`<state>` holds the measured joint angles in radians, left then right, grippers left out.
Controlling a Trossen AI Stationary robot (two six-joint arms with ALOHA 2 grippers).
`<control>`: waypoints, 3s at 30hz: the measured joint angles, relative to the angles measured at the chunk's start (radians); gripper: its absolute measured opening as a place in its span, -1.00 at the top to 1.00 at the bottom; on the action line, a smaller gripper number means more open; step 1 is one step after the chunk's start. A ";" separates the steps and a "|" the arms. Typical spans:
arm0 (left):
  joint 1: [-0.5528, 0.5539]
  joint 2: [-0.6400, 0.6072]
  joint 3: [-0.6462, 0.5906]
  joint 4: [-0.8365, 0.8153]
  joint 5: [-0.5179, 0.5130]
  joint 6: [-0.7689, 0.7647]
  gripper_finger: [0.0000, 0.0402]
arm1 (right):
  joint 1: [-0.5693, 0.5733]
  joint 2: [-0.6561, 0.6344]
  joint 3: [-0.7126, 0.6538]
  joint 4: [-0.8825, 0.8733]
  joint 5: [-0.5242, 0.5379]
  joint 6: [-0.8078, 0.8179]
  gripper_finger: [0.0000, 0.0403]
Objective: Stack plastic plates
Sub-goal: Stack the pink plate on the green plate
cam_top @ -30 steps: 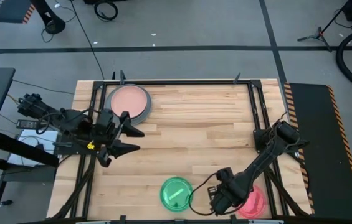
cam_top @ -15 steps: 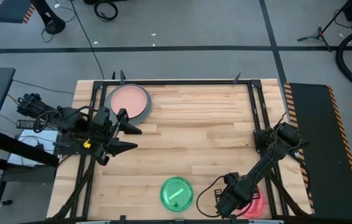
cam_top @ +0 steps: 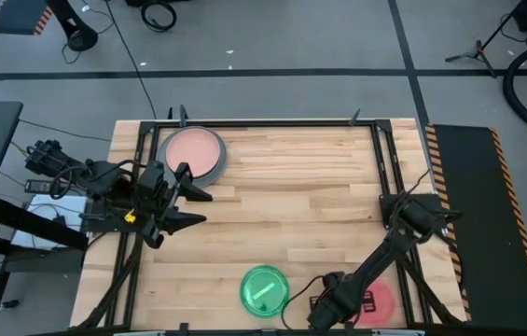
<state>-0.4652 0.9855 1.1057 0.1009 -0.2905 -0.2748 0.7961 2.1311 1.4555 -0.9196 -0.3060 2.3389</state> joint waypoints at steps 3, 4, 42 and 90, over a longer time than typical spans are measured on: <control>0.000 0.000 0.000 -0.001 0.000 -0.007 -0.16 | 0.016 0.024 0.042 -0.053 -0.013 0.001 0.46; 0.000 0.000 0.000 -0.001 0.000 -0.007 -0.16 | 0.019 0.026 0.051 -0.069 -0.005 0.002 0.46; 0.000 -0.105 0.000 -0.236 -0.038 -0.029 -0.16 | 0.011 0.027 0.033 -0.233 0.023 -0.303 0.94; -0.204 0.085 0.000 -0.224 -0.127 -0.305 -0.16 | -0.086 0.010 0.260 0.030 0.538 -2.859 0.91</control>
<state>-0.6688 1.0705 1.1061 -0.1228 -0.4173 -0.5801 0.7104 2.1410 1.7153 -0.8900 0.2324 -0.5196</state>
